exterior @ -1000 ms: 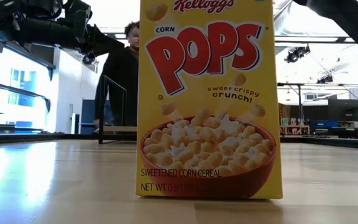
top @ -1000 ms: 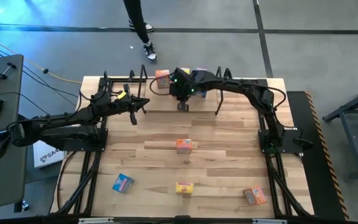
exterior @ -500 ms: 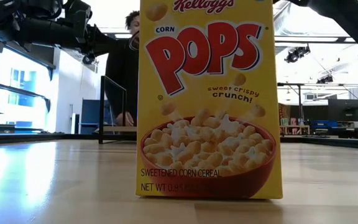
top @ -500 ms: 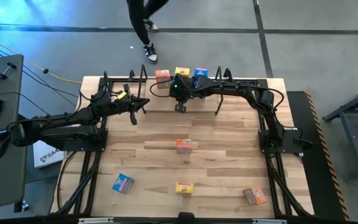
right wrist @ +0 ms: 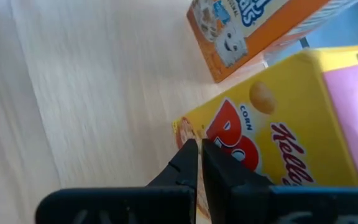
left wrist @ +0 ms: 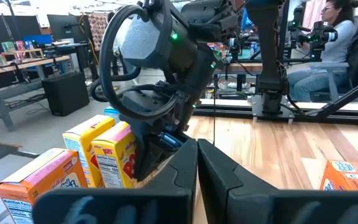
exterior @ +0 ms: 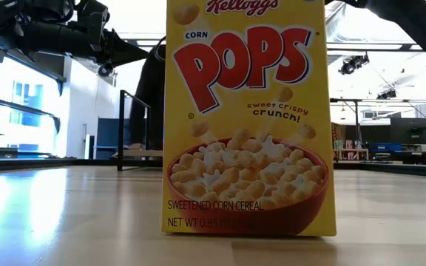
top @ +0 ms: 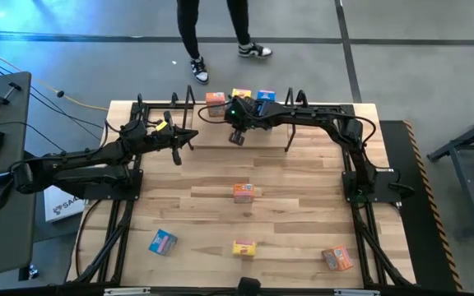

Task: Stack cereal on shelf
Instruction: Put the top cereal box on the shelf aligned with the other yellow cereal box, then put the top orange cereal box on the shelf aligned with the other orange cereal box

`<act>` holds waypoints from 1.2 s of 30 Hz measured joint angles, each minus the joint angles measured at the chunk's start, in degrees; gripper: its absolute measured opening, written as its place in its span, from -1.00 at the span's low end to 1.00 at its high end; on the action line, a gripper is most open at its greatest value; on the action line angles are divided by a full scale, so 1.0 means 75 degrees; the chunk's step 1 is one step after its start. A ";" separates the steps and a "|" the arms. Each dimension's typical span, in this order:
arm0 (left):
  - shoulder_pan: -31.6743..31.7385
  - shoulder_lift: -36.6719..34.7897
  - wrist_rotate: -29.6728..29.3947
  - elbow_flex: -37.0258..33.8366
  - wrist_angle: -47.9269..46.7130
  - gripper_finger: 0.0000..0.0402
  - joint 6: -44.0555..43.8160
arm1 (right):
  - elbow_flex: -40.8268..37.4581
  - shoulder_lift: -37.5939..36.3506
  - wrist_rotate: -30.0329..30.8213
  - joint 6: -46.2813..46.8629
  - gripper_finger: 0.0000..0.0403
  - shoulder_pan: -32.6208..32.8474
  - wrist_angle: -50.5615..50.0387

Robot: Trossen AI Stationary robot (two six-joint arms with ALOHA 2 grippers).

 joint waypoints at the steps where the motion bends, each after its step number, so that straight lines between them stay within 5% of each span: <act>1: -0.0002 0.0000 0.0000 0.0000 0.0000 -0.97 0.0000 | 0.0000 0.0000 0.0063 0.0045 -1.00 0.0000 0.0009; 10: 0.0000 -0.0001 0.0000 0.0000 0.0000 -0.97 -0.0006 | -0.0009 -0.0407 0.0045 -0.0359 -1.00 0.0256 -0.0025; 14: -0.0001 -0.0001 0.0000 0.0000 -0.0013 -0.97 -0.0057 | -0.0285 -0.1173 -0.0822 -0.0852 -1.00 0.0522 0.0003; 18: -0.0002 -0.0001 0.0009 0.0000 -0.0099 -0.97 -0.0067 | -0.1996 -0.2138 -0.1944 -0.0665 -1.00 0.0557 0.1649; 23: -0.0020 0.0019 0.0595 0.0000 -0.0096 -0.97 -0.0215 | -0.4322 -0.3403 -0.2071 -0.0102 -1.00 0.0771 0.4016; 36: -0.1845 0.2144 0.0730 0.1601 -0.1029 -0.86 -0.0433 | -0.8125 -0.6269 -0.0649 0.0882 -1.00 0.1747 0.7140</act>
